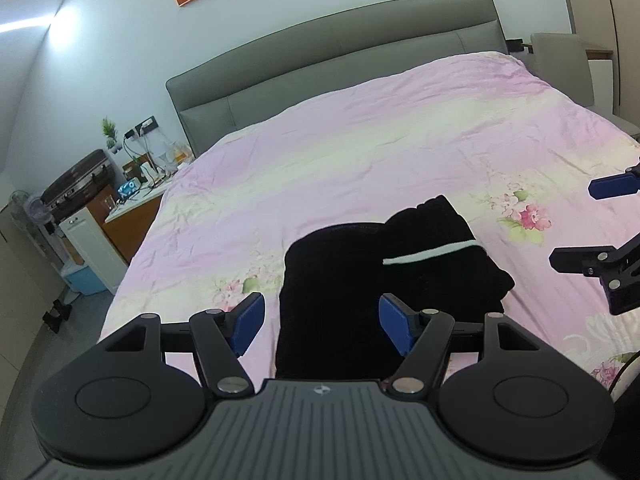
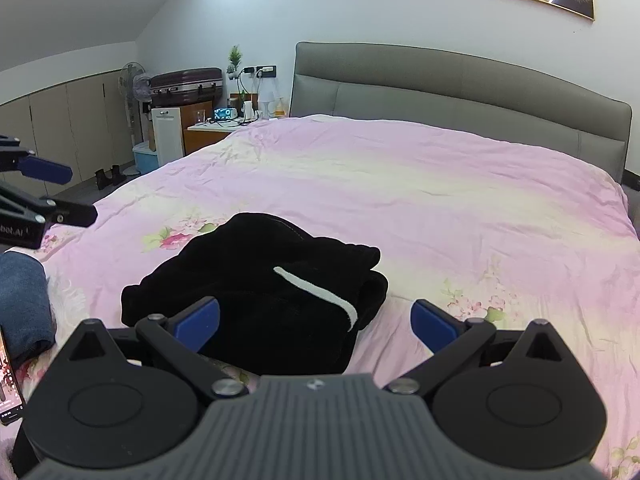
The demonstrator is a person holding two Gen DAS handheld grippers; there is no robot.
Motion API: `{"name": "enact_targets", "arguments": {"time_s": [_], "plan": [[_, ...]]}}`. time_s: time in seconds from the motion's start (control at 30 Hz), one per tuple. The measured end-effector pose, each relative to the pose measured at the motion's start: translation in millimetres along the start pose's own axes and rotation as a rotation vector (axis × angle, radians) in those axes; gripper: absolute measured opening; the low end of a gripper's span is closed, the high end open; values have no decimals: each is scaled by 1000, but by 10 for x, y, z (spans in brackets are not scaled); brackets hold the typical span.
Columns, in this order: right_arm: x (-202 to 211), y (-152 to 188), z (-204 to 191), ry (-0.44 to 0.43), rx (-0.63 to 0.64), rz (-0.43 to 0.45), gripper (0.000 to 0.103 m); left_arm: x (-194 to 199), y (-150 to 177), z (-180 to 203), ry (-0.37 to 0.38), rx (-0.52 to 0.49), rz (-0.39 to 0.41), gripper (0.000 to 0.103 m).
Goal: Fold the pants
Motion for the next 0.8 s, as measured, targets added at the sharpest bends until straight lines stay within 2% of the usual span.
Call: {"name": "enact_targets", "arguments": {"time_s": [0.27,0.43,0.8], "plan": [[10,336,-166,49,-32,28,98,-186,402,221,15,152,-23,77],[-105,437,-156,86,-63,64,98,-437,546,208,15,188,-57,77],[-547,623,-244,63,-33,-49,98,-753,786,124,-8,269,-111,78]]}}
Point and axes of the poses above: each gripper's, at about its wrist camera, not at the fingertips, and x roughly against the way its jaws point, z to its right, y to its underside, the point moved 6 cm from there along -x, roughly the way its jaws point, and after that the axes turned 6 degrees about -z, right-handed, at the moved point
